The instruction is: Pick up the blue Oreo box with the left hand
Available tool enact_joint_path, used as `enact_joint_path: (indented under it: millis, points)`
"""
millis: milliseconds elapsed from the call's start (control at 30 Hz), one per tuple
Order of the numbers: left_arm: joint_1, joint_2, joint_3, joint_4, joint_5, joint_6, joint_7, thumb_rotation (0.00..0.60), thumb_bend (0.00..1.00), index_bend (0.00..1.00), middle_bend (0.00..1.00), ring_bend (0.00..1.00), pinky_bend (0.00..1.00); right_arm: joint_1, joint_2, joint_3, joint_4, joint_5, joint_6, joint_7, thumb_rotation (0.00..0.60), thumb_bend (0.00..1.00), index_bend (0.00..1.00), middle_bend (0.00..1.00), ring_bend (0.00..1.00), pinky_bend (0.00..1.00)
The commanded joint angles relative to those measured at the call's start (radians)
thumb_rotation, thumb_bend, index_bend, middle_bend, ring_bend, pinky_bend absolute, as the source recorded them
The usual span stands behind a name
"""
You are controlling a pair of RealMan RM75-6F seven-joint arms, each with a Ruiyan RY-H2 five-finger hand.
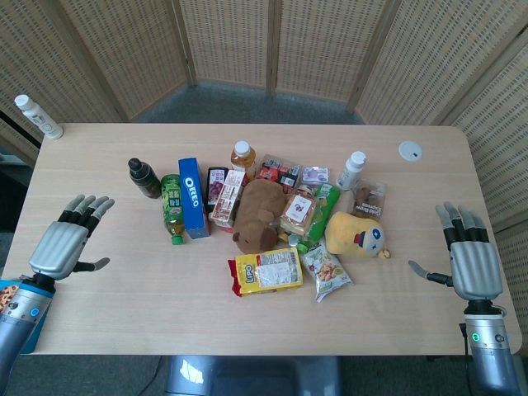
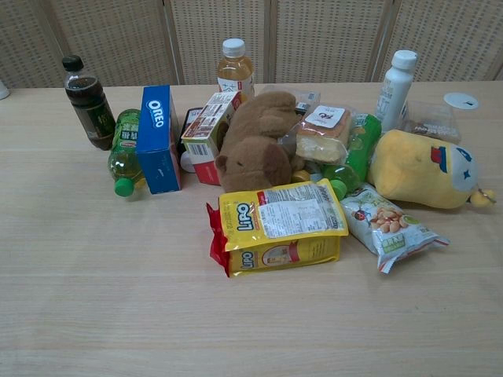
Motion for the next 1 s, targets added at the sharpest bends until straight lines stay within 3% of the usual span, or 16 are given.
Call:
enact_joint_path:
  millis: [33, 433, 1000]
  points:
    - [-0.038, -0.004, -0.005, 0.021, -0.006, -0.050, 0.038, 0.600, 0.16, 0.00, 0.00, 0.00, 0.00, -0.002, 0.004, 0.000, -0.003, 0.001, 0.002, -0.003, 0.355, 0.00, 0.00, 0.03, 0.07, 0.00]
    - [-0.190, -0.115, -0.074, 0.089, -0.065, -0.187, 0.121, 0.600, 0.16, 0.00, 0.00, 0.00, 0.00, -0.019, 0.032, -0.002, -0.034, 0.001, 0.021, -0.017, 0.358, 0.00, 0.00, 0.03, 0.07, 0.00]
    - [-0.402, -0.357, -0.092, 0.371, -0.095, -0.363, 0.205, 0.600, 0.16, 0.00, 0.02, 0.00, 0.00, -0.057, 0.079, -0.004, -0.054, 0.017, 0.048, -0.017, 0.360, 0.00, 0.00, 0.03, 0.07, 0.00]
